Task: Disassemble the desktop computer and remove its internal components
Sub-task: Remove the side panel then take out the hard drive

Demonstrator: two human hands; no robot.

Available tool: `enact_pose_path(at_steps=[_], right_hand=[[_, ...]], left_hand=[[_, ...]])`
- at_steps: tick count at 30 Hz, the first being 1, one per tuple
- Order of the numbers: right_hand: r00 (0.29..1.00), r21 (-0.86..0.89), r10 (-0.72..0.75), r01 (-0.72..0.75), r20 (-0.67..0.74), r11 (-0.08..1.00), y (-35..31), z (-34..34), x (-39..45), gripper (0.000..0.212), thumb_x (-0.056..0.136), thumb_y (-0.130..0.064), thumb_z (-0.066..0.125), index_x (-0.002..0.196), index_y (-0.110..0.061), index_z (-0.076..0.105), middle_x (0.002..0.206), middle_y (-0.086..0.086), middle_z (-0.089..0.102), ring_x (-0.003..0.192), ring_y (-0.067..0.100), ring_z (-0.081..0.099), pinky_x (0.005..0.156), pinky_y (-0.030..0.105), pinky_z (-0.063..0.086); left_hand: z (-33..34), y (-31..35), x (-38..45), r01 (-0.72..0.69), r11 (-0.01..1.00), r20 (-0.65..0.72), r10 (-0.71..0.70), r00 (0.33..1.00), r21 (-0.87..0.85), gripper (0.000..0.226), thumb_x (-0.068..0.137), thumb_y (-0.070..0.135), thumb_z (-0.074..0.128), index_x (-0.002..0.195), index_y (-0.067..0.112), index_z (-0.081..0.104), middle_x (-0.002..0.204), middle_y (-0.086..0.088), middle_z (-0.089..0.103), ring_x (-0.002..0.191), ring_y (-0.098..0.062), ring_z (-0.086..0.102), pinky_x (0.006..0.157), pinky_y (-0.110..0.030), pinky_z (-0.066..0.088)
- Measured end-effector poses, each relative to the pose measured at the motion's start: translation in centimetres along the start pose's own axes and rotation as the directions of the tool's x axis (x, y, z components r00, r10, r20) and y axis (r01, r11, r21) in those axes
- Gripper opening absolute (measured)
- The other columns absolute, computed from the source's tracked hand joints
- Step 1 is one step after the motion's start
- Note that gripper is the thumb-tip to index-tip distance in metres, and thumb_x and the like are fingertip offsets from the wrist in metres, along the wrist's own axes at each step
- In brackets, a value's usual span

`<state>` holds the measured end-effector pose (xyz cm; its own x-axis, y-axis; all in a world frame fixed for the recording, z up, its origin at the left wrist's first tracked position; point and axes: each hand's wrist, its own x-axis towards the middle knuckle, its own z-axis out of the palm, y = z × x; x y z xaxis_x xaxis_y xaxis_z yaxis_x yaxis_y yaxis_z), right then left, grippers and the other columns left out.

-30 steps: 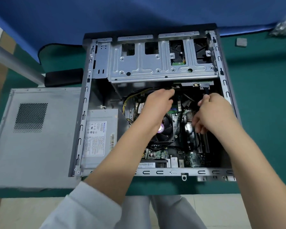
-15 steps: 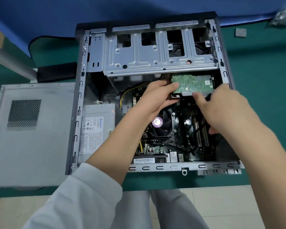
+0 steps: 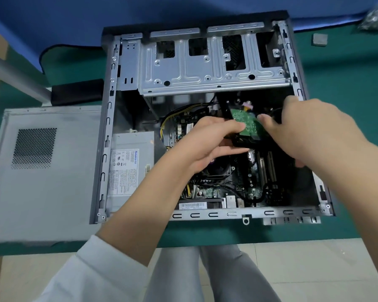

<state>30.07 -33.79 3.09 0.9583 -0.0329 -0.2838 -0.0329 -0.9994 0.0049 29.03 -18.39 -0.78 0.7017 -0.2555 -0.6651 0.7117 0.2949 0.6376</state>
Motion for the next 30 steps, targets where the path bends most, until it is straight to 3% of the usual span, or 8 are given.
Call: enact_pose_path(at_steps=[5,9,11,15,21,26,28,30], right_hand=[[0.993,0.042,-0.044,0.040,0.112,0.998,-0.3,0.1,0.0,0.055,0.095,-0.059,0.028,0.069,-0.014,0.044,0.060,0.008,0.051,0.063,0.026,0.052,0.049,0.028,0.032],[0.972,0.271,-0.127,0.070,0.199,0.960,-0.9,-0.2,0.2,0.064,0.090,-0.067,0.026,0.077,-0.015,0.058,0.065,0.007,0.063,0.067,0.027,0.062,0.069,0.036,0.051],[0.951,0.431,-0.191,0.071,0.244,0.900,-1.5,-0.6,0.1,0.060,0.089,-0.067,0.031,0.081,-0.016,0.062,0.062,0.004,0.066,0.053,0.022,0.065,0.070,0.035,0.053],[0.929,0.619,-0.283,0.080,0.237,0.781,-3.0,-1.3,-0.1,0.049,0.088,-0.062,0.043,0.083,-0.019,0.064,0.054,-0.003,0.058,0.036,0.010,0.057,0.060,0.031,0.049],[0.930,0.709,-0.322,0.104,0.180,0.698,-4.8,-1.9,-0.2,0.046,0.087,-0.061,0.046,0.083,-0.018,0.062,0.052,-0.006,0.056,0.048,0.011,0.054,0.061,0.032,0.047],[0.954,0.857,-0.270,0.028,0.131,0.515,-5.5,-1.5,1.2,0.033,0.087,-0.053,0.054,0.092,-0.020,0.060,0.071,-0.003,0.061,0.057,0.015,0.056,0.059,0.032,0.049],[0.946,0.931,-0.275,-0.064,0.171,0.359,-5.5,-1.1,2.1,0.022,0.089,-0.040,0.059,0.103,-0.023,0.061,0.074,-0.006,0.064,0.052,0.014,0.056,0.045,0.024,0.044],[0.924,0.964,-0.301,-0.184,0.237,0.194,-5.3,-0.8,2.9,0.023,0.090,-0.028,0.061,0.113,-0.023,0.059,0.080,-0.003,0.068,0.053,0.018,0.062,0.042,0.024,0.045]], left_hand=[[-0.5,-0.4,-2.4,0.004,0.990,-0.033,-0.009,0.999,-0.138,0.015,0.087,-0.002,0.057,0.100,-0.009,0.058,0.081,-0.014,0.071,0.088,-0.028,0.070,0.067,-0.034,0.059],[-0.5,0.3,-5.2,-0.053,0.980,-0.098,0.035,0.995,-0.190,0.016,0.085,0.000,0.058,0.099,-0.008,0.058,0.079,-0.014,0.072,0.089,-0.028,0.071,0.065,-0.032,0.058],[-0.5,0.7,-6.9,-0.083,0.979,-0.115,0.062,0.991,-0.185,0.014,0.086,0.002,0.058,0.097,-0.006,0.059,0.090,-0.017,0.072,0.091,-0.027,0.070,0.066,-0.031,0.058],[-0.8,1.9,-9.8,-0.152,0.969,-0.176,0.118,0.977,-0.193,0.037,0.086,0.006,0.060,0.119,-0.007,0.048,0.103,-0.024,0.068,0.089,-0.032,0.070,0.064,-0.027,0.058],[-1.3,3.5,-11.8,-0.250,0.967,-0.294,0.225,0.929,-0.050,0.028,0.084,0.008,0.064,0.105,0.004,0.046,0.101,-0.024,0.067,0.078,-0.032,0.072,0.056,-0.025,0.056],[-2.5,3.7,-9.9,-0.325,0.943,-0.310,0.291,0.905,-0.065,0.020,0.085,0.004,0.063,0.099,0.005,0.049,0.105,-0.023,0.065,0.089,-0.030,0.071,0.064,-0.031,0.058],[-3.2,3.6,-8.1,-0.344,0.931,-0.346,0.286,0.894,-0.120,0.009,0.088,0.000,0.058,0.096,-0.001,0.054,0.101,-0.019,0.067,0.096,-0.029,0.069,0.067,-0.033,0.059],[-3.6,3.4,-6.5,-0.361,0.920,-0.376,0.284,0.882,-0.150,0.009,0.091,-0.001,0.054,0.099,-0.003,0.055,0.106,-0.019,0.067,0.100,-0.027,0.067,0.068,-0.032,0.059]])
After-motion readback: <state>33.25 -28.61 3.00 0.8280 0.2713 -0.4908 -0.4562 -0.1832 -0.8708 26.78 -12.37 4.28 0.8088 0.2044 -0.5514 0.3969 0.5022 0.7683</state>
